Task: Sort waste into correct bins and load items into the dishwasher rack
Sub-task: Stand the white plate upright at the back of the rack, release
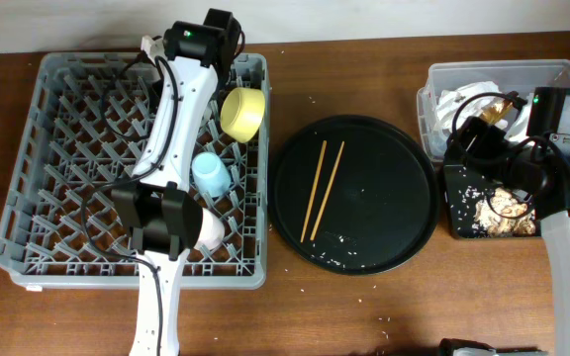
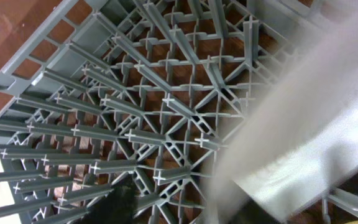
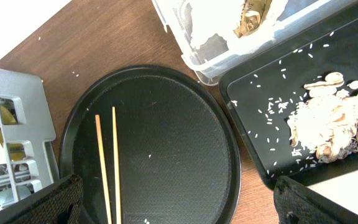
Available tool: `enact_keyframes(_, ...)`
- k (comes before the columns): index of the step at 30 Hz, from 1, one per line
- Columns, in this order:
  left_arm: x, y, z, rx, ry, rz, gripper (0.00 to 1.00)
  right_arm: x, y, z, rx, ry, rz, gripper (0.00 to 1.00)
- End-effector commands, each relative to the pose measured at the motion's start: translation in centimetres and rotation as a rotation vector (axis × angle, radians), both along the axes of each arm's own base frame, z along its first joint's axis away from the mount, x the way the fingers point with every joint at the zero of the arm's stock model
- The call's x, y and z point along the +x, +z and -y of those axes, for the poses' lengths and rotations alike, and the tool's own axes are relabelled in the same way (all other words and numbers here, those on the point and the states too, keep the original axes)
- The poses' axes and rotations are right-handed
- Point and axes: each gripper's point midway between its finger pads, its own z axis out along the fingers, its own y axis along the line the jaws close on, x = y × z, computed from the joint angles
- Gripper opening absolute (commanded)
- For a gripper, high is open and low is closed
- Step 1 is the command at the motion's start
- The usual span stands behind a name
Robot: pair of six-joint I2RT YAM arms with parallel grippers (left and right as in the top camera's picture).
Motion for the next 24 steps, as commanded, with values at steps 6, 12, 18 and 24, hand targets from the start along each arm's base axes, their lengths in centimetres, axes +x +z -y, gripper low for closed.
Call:
enact_keyframes(6,-0.8,4.3,0.8,0.002,-0.145,-0.024,0.8,0.0,0.0,0.4,-0.015,-0.006,-0.003,0.98)
enact_keyframes(12,-2.5,8.0,6.7,-0.205,-0.393,-0.007,0.82,0.0,0.0,0.4,-0.014,-0.005,-0.003,0.99)
enact_keyframes(18,-4.2,6.9,13.0,-0.324,-0.819,-0.189,0.82,0.2,0.1,0.4,-0.016,-0.005,0.004,0.98)
enact_keyframes(24,-4.4,6.8,14.7,-0.359,-0.953,-0.214,0.93,0.7,0.4,0.4,-0.015,-0.006,0.031,0.98)
